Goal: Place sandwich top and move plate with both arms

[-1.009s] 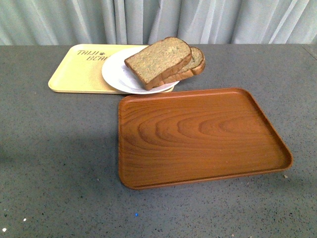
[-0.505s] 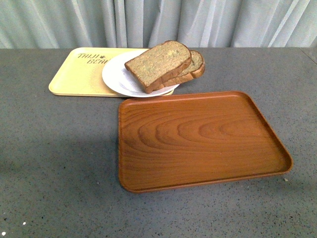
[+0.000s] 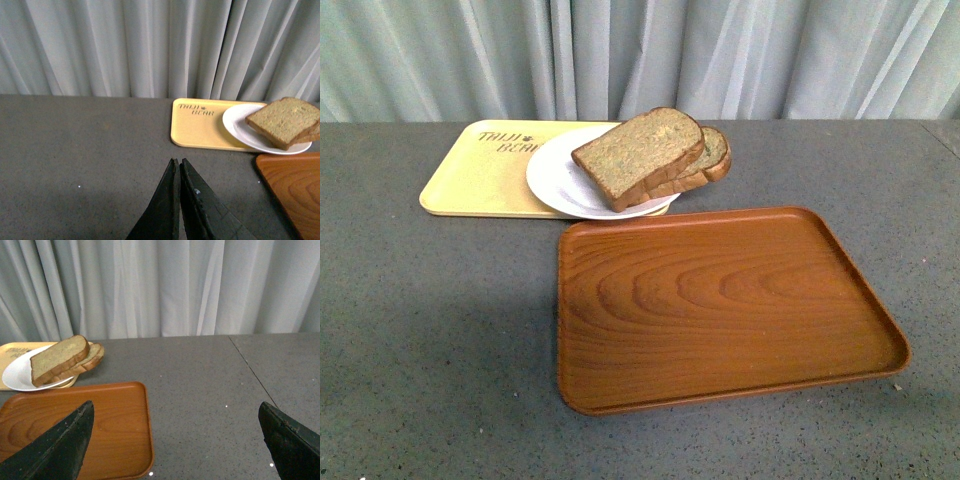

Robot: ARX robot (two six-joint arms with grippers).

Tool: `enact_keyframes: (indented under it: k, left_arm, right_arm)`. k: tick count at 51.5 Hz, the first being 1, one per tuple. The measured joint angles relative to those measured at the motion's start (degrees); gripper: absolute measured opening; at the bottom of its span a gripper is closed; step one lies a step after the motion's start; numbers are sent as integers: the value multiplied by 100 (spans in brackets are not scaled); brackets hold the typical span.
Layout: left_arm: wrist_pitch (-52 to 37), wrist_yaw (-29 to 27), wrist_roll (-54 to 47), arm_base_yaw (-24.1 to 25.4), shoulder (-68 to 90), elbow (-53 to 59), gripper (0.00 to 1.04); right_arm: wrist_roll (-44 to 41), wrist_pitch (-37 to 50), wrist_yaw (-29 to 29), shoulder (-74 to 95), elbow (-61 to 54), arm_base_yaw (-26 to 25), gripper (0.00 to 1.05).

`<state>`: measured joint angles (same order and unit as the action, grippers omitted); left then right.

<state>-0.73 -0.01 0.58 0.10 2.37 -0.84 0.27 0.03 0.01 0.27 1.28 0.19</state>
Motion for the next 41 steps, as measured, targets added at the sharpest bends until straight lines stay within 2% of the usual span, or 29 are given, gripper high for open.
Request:
enact_keyframes:
  k: [12, 14, 41]
  left_arm:
    - [76, 0, -2, -2, -144, 0, 2]
    - [74, 0, 0, -2, -146, 0, 5]
    - [74, 0, 0, -2, -149, 0, 91]
  right_arm:
    - [-2, -2, -2, 0, 0, 2, 96]
    - [-2, -2, -2, 0, 0, 2, 96]
    - [-2, -2, 0, 0, 0, 2, 96]
